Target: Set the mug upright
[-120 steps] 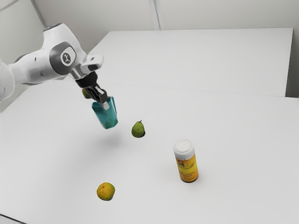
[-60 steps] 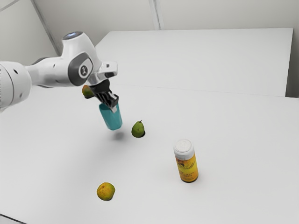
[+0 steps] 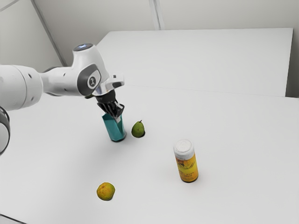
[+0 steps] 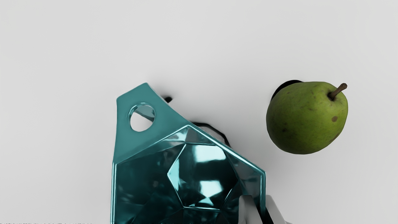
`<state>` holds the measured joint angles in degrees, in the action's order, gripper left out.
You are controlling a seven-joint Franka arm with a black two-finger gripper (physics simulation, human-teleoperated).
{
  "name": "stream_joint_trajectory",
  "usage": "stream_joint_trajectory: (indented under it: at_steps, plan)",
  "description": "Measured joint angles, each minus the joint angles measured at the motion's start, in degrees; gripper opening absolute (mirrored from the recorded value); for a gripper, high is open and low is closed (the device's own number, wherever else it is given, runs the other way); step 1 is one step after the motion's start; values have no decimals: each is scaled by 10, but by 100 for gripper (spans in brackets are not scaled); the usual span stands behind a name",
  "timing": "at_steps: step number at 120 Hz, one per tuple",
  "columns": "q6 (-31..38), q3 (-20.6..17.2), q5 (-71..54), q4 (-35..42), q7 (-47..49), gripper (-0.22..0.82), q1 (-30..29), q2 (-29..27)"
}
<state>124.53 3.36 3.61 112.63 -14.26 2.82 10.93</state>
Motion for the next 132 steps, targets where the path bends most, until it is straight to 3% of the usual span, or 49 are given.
stream_joint_trajectory:
  at_steps: [24,46,76,132]
  plan:
    - [-2,0,4,5,14,26,0,-6]
    - [-58,-1,13,-46,23,46,0,-34]
    - [-192,-8,20,-182,36,56,0,-36]
    - [-302,-2,19,-246,50,60,0,-37]
